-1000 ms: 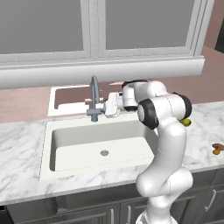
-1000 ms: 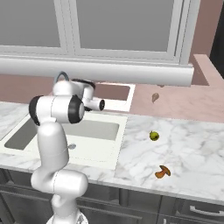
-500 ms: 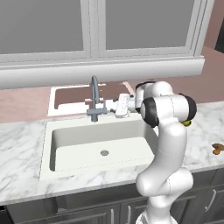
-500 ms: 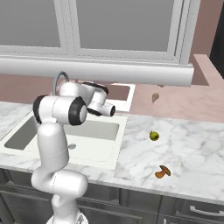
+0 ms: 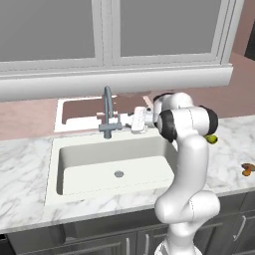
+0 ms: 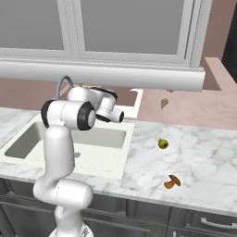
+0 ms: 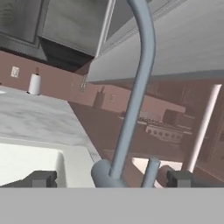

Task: Turn on the sink faucet. Then move the mushroom from the counter to the sink. Turn off the sink. Move the vegetable from the sink to the pot next to the stove. Finally move the pot to the rear right burner.

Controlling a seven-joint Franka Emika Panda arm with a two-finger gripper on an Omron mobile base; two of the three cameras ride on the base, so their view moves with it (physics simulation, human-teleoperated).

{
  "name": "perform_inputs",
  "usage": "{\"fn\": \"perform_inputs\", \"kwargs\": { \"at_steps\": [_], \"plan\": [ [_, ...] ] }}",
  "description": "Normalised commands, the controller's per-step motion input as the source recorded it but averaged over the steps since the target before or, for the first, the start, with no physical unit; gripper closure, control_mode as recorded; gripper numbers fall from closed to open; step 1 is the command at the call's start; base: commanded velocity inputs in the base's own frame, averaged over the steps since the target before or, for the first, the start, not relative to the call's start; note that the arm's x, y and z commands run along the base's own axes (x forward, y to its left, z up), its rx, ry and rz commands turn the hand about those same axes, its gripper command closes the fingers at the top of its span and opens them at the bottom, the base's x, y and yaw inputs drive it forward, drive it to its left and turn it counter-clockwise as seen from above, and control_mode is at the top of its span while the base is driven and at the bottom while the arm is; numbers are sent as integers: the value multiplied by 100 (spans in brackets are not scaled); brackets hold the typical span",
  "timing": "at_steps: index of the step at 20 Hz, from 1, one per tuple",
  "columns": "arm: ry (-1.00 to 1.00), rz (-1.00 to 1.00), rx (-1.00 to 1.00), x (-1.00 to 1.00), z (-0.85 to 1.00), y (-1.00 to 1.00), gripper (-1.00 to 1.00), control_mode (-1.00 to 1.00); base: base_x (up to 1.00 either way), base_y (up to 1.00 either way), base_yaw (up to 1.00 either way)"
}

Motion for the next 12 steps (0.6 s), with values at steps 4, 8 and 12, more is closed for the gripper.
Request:
{"fn": "perform_inputs", "kwargs": {
  "at_steps": [4,8,12],
  "plan": [
    [2,6,0,17,-14,9,-100,-100,0,0,0],
    [3,6,0,17,-14,13,-100,-100,0,0,0],
    [4,6,0,21,-10,11,-100,-100,0,0,0]
  ]
}}
